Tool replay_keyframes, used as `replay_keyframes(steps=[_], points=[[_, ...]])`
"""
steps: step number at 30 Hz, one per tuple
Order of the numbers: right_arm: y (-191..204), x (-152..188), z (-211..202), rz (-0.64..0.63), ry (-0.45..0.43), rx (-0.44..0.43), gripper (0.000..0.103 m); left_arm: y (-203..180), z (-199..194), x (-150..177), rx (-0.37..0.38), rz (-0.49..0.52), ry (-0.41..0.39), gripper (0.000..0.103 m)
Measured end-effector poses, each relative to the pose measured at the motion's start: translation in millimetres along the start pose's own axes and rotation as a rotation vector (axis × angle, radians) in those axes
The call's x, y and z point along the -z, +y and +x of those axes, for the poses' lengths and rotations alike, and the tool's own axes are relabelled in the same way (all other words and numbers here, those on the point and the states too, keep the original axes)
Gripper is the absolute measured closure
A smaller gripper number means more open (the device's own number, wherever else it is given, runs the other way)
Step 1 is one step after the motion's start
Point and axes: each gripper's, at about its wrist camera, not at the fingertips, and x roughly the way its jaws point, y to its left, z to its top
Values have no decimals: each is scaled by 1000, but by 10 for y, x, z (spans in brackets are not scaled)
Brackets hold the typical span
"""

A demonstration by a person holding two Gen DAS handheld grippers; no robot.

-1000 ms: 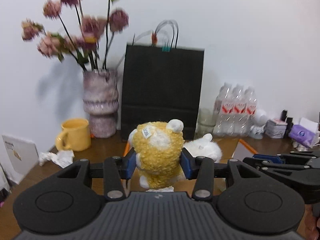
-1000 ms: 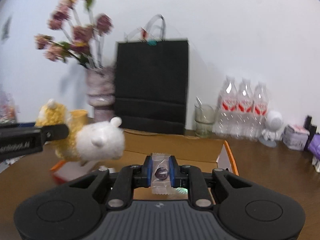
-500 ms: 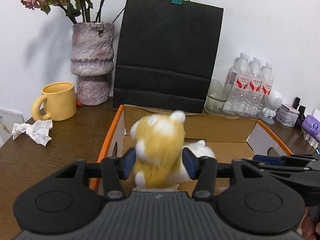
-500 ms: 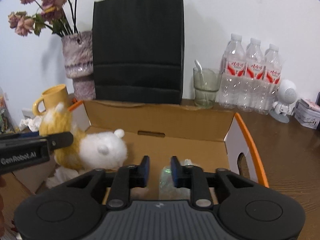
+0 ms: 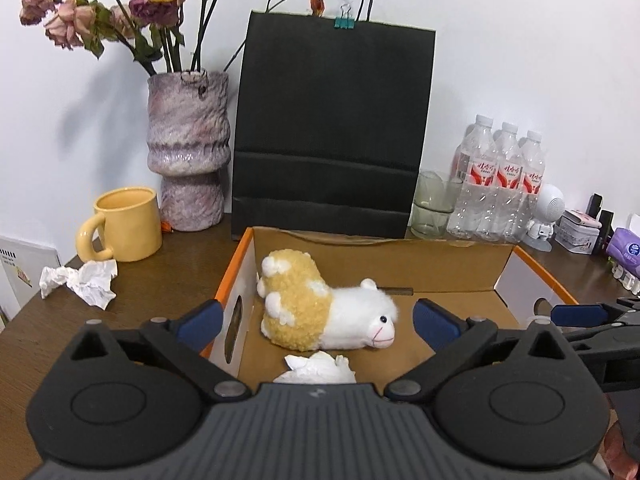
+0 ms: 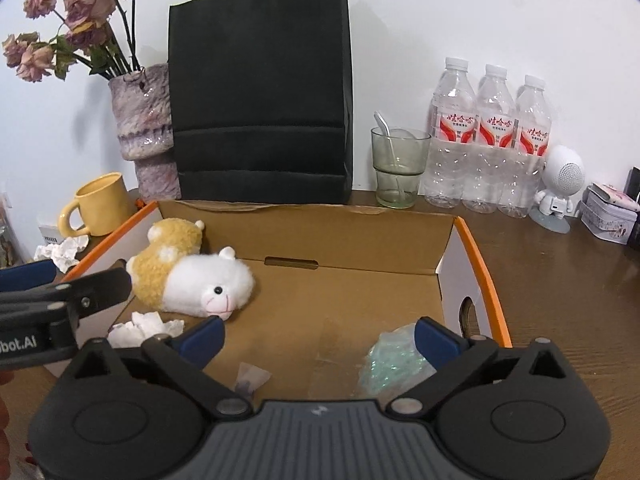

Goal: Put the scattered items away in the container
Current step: 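Carry plush dog and screw bag into the box and release both, then grasp the green tissue pack with left tool while right tool grasps another screw bag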

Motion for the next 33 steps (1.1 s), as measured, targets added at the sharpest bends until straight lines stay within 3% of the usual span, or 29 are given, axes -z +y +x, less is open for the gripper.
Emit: replay_keyframes(steps=[10,18,24,33], points=[[36,30,-544,-17,-93,-21,0,-50,-488,-50,32,12,-64,0],[-53,460,-1335,-83,-160,-39,0,-85,-1149,215,126,71,-66,0],[-133,971,-1728,-100,-124,-43,0,-118,-1567,607,145,174,-24,0],[-180,1697,-1912,-74,-7,-41,0,-187,-1875,1221,219,232,107,0]])
